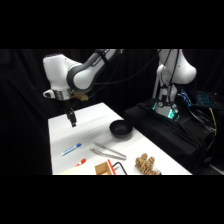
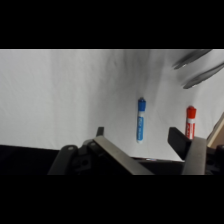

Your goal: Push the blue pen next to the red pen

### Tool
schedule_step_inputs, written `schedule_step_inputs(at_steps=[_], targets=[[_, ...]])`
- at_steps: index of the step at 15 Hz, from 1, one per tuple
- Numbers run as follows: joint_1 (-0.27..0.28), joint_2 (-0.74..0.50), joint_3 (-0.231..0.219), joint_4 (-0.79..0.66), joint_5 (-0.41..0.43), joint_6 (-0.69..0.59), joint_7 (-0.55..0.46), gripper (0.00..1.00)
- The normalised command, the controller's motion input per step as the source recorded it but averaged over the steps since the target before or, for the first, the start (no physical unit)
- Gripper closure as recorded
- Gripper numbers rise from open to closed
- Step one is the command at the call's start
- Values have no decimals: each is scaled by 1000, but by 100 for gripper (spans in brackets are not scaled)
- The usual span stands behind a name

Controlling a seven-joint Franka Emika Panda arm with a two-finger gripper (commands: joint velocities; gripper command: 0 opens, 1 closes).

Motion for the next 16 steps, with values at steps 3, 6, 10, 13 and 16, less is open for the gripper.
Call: schedule_step_inputs(at_steps=[3,6,10,13,16], targets=[[-24,436,10,551,-98,23,-32,0],[-14,385,-14,540,-140,-21,-27,0],[-25,350,-13,504,-123,-46,-41,0],[-39,333,9,468,-88,-52,-58,0],[-40,320,16,445,-87,-51,-78,0]])
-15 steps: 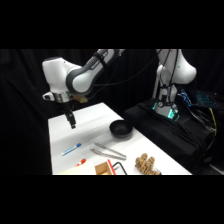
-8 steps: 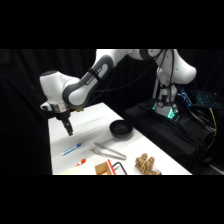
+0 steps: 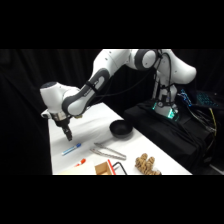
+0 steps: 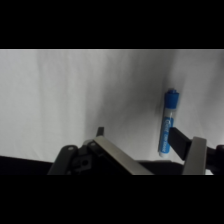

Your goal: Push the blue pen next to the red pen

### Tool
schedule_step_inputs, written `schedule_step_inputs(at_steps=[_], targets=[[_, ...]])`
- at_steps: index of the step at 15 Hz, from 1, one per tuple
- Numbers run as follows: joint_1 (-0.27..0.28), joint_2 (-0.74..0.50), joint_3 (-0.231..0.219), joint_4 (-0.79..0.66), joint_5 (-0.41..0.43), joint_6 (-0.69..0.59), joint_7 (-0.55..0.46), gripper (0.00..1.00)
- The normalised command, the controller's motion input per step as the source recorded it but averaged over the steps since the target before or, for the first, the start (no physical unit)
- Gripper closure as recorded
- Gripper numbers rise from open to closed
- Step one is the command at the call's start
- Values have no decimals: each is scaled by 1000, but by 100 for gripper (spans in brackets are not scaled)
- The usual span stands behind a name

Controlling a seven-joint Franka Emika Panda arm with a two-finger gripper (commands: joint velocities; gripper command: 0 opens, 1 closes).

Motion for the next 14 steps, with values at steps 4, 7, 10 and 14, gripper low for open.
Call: schedule_step_inputs(at_steps=[4,7,10,14], targets=[[-51,291,24,435,-86,-53,-113,0],[-61,268,29,420,-86,-46,-146,0],[-67,241,38,394,-80,-44,-166,0],[-32,184,49,325,-82,-54,-155,0]])
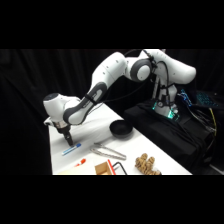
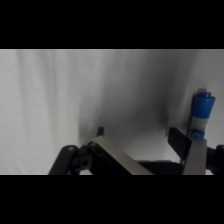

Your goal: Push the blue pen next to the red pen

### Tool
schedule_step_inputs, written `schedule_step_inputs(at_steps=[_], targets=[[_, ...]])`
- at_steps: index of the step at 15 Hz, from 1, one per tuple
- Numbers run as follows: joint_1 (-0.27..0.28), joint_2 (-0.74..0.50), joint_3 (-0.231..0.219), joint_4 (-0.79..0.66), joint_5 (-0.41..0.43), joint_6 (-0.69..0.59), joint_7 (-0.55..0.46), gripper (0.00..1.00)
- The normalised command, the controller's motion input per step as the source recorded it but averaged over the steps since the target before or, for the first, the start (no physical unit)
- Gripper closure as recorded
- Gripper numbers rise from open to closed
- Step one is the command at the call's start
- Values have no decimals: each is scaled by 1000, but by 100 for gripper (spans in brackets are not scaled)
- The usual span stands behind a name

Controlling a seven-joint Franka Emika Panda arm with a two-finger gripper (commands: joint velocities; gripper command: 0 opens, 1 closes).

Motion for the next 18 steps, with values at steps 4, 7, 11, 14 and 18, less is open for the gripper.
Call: schedule_step_inputs(at_steps=[4,7,11,14,18], targets=[[53,130,44,252,-105,-68,-99,0],[90,101,35,209,-125,-65,-56,0],[109,55,29,135,-146,-47,-9,0],[120,26,32,76,-152,-16,36,0],[106,12,32,48,-158,-3,65,0]])
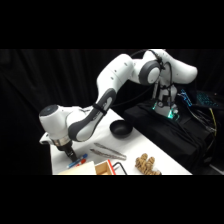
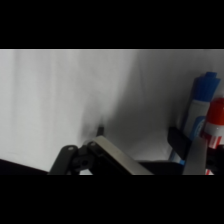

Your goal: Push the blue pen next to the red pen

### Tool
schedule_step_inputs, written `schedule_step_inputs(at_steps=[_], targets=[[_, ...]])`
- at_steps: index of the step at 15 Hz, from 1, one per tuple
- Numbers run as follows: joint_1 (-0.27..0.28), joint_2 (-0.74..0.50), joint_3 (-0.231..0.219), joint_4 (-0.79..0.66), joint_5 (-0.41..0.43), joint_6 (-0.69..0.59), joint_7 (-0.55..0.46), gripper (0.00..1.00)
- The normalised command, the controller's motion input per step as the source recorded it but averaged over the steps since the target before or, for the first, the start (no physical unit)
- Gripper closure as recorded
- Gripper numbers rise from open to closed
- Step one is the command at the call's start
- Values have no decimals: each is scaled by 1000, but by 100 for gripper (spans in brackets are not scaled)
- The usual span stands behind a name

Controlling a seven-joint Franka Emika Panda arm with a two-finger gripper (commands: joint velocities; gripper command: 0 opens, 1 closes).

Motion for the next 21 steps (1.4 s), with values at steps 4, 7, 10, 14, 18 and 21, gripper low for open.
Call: schedule_step_inputs(at_steps=[4,7,10,14,18,21], targets=[[70,-95,39,-72,-139,-21,76,0],[29,-377,55,-354,-70,-103,135,0],[62,-603,-7,-608,-103,-144,207,0],[94,-759,-34,-764,-109,-261,295,0],[107,-827,19,-827,-100,-201,273,0],[111,-798,57,-820,-98,-153,291,0]])
